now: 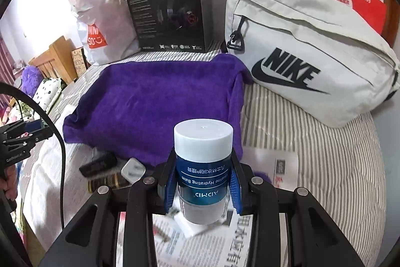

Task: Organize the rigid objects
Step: 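Carry the clip with the left tool while the right tool carries the jar over the purple towel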

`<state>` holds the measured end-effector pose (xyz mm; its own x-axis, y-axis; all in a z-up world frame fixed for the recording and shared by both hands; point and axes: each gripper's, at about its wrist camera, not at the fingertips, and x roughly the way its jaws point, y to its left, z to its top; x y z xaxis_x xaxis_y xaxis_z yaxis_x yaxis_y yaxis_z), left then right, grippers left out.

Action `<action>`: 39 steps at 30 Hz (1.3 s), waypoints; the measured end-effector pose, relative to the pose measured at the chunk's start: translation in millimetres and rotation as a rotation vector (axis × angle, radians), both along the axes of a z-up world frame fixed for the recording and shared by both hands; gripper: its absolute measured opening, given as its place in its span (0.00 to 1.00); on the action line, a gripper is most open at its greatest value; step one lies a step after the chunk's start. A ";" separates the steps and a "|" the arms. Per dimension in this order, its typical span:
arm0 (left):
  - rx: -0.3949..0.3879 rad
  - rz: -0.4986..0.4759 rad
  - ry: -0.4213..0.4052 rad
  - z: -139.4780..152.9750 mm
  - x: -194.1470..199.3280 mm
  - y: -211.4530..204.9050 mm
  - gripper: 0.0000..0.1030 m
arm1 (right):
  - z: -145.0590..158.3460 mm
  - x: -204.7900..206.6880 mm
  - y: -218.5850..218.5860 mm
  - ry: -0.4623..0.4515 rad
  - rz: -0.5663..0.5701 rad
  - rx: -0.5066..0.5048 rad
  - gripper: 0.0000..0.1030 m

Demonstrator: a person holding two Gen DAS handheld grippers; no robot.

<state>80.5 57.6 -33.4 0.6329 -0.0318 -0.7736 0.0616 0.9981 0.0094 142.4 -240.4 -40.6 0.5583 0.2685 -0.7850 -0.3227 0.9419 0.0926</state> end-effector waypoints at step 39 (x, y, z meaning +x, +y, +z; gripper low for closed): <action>-0.042 -0.023 0.096 -52.7 163.4 11.4 0.38 | -71.7 166.6 68.3 0.192 0.051 -0.158 0.35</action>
